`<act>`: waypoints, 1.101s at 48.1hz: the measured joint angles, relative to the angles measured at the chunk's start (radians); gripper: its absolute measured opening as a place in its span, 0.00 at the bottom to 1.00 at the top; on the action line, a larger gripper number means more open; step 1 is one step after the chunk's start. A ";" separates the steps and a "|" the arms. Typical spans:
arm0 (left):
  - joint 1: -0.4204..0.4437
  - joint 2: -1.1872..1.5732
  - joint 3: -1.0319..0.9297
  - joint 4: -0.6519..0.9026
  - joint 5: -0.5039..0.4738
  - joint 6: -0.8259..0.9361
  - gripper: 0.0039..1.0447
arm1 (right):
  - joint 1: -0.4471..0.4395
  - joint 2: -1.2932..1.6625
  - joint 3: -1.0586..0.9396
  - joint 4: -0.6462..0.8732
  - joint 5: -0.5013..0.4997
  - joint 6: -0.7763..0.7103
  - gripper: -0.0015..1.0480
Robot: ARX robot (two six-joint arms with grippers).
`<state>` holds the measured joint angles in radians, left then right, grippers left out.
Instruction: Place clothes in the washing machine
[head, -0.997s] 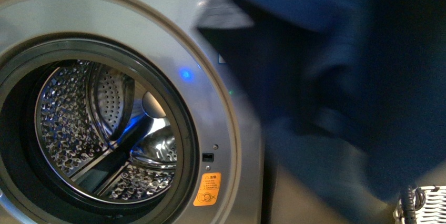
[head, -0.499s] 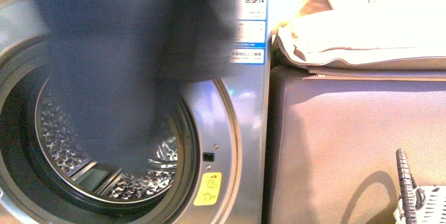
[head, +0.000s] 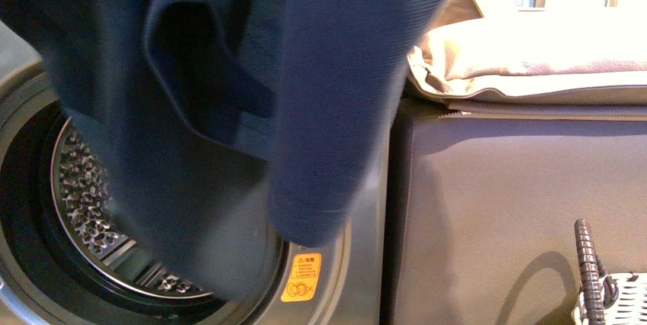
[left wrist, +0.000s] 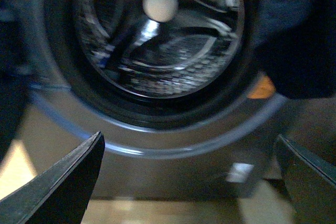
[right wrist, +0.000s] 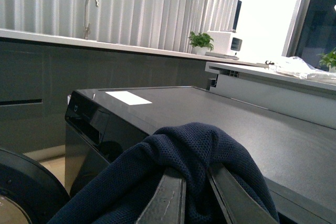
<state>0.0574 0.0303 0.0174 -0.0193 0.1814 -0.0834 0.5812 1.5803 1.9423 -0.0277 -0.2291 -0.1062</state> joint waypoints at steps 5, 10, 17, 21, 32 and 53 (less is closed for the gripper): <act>0.084 0.113 0.050 0.082 0.256 -0.174 0.94 | 0.000 0.000 0.000 0.000 0.000 0.000 0.05; 0.121 0.249 0.125 0.227 0.357 -0.253 0.94 | 0.000 0.000 0.001 0.000 0.000 0.000 0.05; 0.157 0.407 0.199 0.348 0.408 -0.292 0.94 | 0.000 0.000 0.002 0.000 0.000 0.000 0.05; 0.180 0.498 0.260 0.409 0.438 -0.307 0.94 | 0.000 0.000 0.002 0.000 0.000 0.000 0.05; 0.204 0.639 0.431 0.529 0.544 -0.355 0.94 | 0.000 0.000 0.002 0.000 0.000 0.000 0.05; 0.184 0.847 0.595 1.112 0.809 -0.771 0.94 | 0.000 0.000 0.002 0.000 0.000 0.000 0.05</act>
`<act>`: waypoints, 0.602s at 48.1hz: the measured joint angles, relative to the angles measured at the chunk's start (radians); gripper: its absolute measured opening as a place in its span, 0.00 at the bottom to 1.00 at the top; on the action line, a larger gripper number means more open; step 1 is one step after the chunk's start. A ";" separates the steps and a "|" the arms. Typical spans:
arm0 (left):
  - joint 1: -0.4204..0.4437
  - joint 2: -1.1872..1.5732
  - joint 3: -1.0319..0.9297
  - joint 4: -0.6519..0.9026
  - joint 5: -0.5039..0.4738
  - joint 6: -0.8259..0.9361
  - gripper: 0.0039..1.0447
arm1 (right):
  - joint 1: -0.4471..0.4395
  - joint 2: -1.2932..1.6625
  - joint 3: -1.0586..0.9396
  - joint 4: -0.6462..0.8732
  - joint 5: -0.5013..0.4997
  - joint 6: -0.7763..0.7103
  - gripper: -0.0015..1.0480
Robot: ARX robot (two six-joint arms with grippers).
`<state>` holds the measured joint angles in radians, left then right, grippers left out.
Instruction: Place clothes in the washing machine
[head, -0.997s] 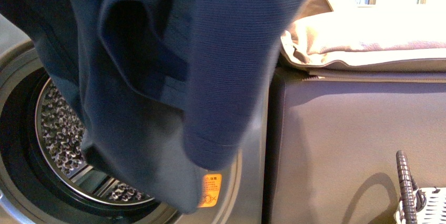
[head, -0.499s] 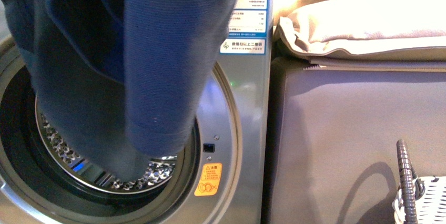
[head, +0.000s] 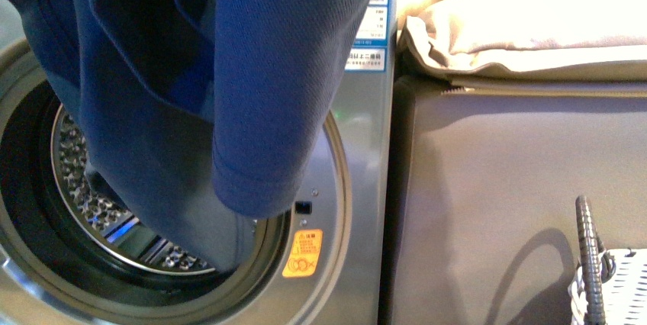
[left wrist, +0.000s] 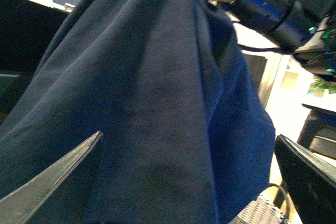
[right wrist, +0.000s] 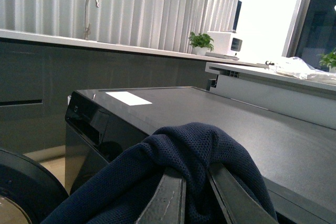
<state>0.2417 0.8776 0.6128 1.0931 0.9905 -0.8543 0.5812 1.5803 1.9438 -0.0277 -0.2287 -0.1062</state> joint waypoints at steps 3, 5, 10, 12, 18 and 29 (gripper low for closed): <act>-0.018 0.024 0.019 0.056 0.010 -0.048 0.94 | 0.000 0.000 0.000 0.000 0.000 0.000 0.05; -0.037 0.036 0.036 0.064 0.013 -0.067 0.94 | 0.000 0.000 0.000 0.000 0.000 0.000 0.05; -0.094 0.060 0.063 0.040 0.018 -0.072 0.94 | 0.000 0.000 0.000 0.000 0.000 0.000 0.05; -0.124 0.069 0.069 0.014 0.018 -0.063 0.94 | 0.000 0.000 0.000 0.000 0.000 0.000 0.05; -0.214 0.090 0.096 -0.103 0.012 0.012 0.94 | 0.000 0.000 0.000 0.000 0.000 0.000 0.05; -0.368 0.179 0.205 -0.309 -0.066 0.257 0.94 | 0.000 0.000 0.000 0.000 0.001 0.000 0.05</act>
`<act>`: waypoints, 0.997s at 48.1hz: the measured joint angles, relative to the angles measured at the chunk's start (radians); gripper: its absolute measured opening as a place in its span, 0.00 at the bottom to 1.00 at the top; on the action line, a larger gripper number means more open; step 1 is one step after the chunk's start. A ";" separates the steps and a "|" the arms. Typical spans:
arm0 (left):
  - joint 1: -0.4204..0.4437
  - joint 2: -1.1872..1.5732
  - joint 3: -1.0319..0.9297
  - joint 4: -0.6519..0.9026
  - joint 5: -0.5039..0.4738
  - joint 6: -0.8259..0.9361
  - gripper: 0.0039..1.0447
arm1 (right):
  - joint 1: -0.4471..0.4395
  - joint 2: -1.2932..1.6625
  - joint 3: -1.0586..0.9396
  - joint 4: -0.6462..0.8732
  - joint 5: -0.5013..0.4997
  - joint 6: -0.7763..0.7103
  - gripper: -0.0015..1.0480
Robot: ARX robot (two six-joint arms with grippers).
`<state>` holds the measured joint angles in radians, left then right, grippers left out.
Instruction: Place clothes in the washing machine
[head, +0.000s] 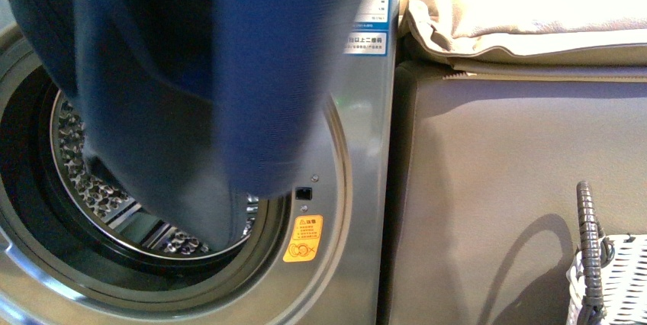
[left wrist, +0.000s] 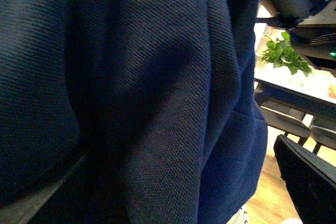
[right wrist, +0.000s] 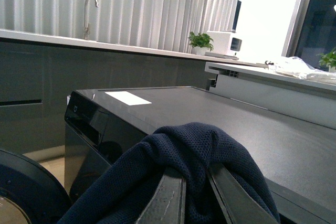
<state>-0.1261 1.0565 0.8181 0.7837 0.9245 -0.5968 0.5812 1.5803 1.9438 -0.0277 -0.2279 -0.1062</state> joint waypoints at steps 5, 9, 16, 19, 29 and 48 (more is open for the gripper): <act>-0.039 0.050 0.053 -0.105 -0.064 0.118 0.94 | 0.000 0.000 0.000 0.000 0.001 0.000 0.05; -0.054 0.080 0.081 -0.135 -0.117 0.168 0.94 | 0.000 0.000 0.000 0.000 0.002 0.000 0.05; -0.084 0.112 0.114 -0.143 -0.205 0.230 0.94 | 0.000 0.000 0.000 0.000 0.003 0.000 0.05; -0.100 0.113 0.121 -0.143 -0.230 0.249 0.94 | 0.000 0.000 0.000 0.000 0.003 0.000 0.05; -0.166 0.115 0.129 -0.099 -0.273 0.267 0.94 | 0.000 0.000 0.002 0.000 0.003 0.000 0.05; -0.190 0.120 0.137 0.154 -0.268 0.074 0.94 | -0.001 0.000 0.005 0.000 0.006 0.000 0.05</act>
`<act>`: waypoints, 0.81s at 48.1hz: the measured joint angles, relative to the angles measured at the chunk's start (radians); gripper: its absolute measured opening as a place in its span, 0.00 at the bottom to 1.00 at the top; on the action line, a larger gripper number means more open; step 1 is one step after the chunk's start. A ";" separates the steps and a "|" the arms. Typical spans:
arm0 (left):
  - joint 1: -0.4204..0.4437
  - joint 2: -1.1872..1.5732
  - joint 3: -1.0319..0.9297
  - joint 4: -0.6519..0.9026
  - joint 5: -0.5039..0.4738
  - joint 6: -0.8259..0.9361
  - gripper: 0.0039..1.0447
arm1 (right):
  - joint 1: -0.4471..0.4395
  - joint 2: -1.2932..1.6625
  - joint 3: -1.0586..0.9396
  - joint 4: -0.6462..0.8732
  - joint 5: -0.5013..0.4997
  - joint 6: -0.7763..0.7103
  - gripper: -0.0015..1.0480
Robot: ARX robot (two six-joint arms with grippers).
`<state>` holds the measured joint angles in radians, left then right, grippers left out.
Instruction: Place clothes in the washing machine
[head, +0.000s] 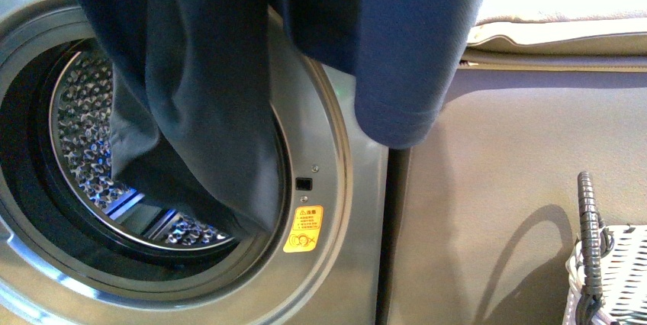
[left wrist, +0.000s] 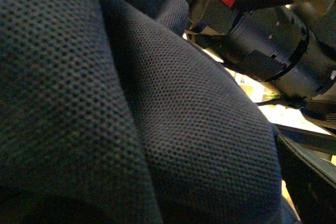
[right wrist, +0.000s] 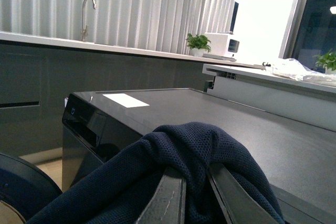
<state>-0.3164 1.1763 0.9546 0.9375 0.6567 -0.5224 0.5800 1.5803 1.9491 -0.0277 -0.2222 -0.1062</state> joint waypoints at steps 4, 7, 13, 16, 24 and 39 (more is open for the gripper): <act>-0.004 0.000 0.001 -0.030 -0.013 0.001 0.94 | 0.000 0.000 0.000 0.000 0.000 0.000 0.05; -0.011 0.000 0.003 -0.051 -0.018 0.005 0.94 | 0.000 0.000 0.000 0.000 0.000 0.000 0.05; -0.035 0.008 0.024 -0.081 -0.038 0.023 0.94 | 0.000 0.000 0.000 0.000 0.000 0.000 0.05; -0.051 0.014 0.037 -0.081 -0.050 0.027 0.94 | 0.000 0.000 0.000 0.000 0.000 0.000 0.05; -0.123 0.042 0.099 -0.175 -0.143 0.112 0.94 | 0.000 0.000 0.000 0.000 0.001 0.000 0.05; -0.196 0.166 0.237 -0.363 -0.500 0.436 0.94 | -0.002 0.000 0.000 0.000 0.004 0.000 0.05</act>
<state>-0.5125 1.3422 1.1912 0.5747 0.1570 -0.0868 0.5781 1.5803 1.9495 -0.0277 -0.2180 -0.1062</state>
